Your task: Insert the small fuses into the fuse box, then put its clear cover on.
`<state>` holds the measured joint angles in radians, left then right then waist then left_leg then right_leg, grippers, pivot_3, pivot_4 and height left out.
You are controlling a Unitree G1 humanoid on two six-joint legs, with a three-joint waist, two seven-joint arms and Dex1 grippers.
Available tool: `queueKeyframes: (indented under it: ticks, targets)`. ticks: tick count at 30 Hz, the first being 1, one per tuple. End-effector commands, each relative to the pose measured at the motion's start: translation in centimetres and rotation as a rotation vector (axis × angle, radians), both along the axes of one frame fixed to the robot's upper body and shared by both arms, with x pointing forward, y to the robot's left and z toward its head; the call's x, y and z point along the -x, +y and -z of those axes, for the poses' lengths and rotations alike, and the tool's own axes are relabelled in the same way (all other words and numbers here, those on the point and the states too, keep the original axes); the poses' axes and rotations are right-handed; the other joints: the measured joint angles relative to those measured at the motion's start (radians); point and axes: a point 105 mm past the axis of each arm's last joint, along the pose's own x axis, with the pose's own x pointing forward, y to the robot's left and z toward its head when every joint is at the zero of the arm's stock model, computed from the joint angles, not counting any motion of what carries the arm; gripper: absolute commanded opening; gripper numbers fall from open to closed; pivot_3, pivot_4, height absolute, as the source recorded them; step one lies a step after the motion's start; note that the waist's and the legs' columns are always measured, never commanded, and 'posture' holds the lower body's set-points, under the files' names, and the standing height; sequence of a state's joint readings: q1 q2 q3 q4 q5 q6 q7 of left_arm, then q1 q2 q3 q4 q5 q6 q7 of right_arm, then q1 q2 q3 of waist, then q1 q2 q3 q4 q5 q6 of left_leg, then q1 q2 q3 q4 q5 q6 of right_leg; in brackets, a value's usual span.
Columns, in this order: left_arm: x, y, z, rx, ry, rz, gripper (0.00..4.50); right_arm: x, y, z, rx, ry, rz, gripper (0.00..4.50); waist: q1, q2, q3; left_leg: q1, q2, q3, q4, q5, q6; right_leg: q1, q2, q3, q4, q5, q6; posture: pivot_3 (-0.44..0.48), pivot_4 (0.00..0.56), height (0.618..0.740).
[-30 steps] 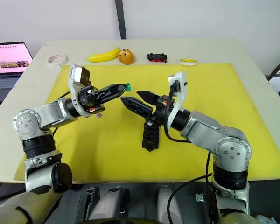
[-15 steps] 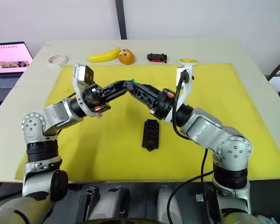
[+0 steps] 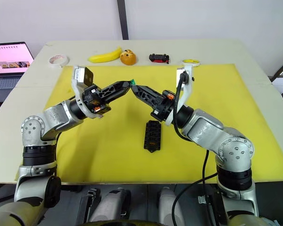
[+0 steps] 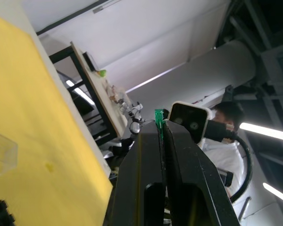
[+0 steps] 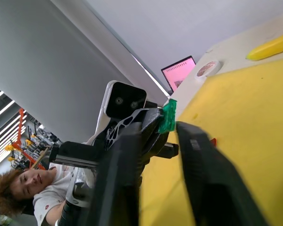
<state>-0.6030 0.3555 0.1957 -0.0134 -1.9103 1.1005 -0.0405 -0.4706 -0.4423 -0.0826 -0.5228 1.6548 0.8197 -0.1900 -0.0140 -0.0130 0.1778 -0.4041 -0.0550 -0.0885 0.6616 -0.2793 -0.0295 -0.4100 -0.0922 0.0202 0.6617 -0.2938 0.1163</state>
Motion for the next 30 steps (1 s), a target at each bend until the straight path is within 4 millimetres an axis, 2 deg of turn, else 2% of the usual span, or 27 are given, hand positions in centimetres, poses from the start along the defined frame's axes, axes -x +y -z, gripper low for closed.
queueKeyframes:
  ticks: [1, 27, 30]
  targets:
    - [0.81, -0.10, -0.93, 0.014, -0.044, 0.022, 0.00, 0.69, 0.04, -0.90, -0.028, -0.036, -0.019, 0.95, -0.001, 0.000, 0.000, 0.000, 0.000, 0.000, 0.000, 0.000, 0.000, 0.000, 0.000, 0.000, 0.000, 0.000, 0.000, 0.000, 0.150, 0.740]
    - [1.02, -0.28, -0.57, 0.007, -0.035, 0.043, 0.00, 0.54, -0.07, -1.00, -0.034, -0.026, -0.011, 0.95, -0.001, 0.000, 0.000, 0.000, 0.000, 0.000, 0.000, 0.000, 0.000, 0.000, 0.001, 0.000, 0.000, 0.000, 0.000, 0.000, 0.150, 0.740]
    - [0.97, -0.26, -0.51, 0.005, -0.033, 0.040, 0.00, 0.69, -0.16, -1.16, -0.042, -0.027, -0.016, 0.18, 0.000, 0.000, 0.000, 0.000, 0.001, 0.000, 0.000, 0.000, 0.000, 0.000, 0.001, 0.001, 0.000, 0.000, 0.000, 0.000, 0.150, 0.740]
